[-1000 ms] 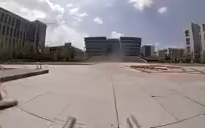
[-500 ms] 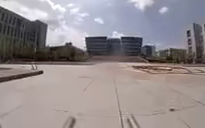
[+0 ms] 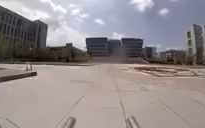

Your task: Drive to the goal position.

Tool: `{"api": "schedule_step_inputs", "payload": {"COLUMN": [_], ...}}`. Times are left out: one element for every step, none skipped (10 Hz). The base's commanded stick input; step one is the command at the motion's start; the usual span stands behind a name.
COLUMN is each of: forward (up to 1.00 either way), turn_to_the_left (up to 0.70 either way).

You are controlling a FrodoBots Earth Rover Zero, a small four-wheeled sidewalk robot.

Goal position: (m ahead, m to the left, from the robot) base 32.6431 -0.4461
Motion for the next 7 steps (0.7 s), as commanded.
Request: {"api": "schedule_step_inputs", "payload": {"forward": [1.00,1.00,1.00,1.00,1.00,1.00,1.00], "turn_to_the_left": [0.00,0.00,0.00,0.00,0.00,0.00,0.00]}}
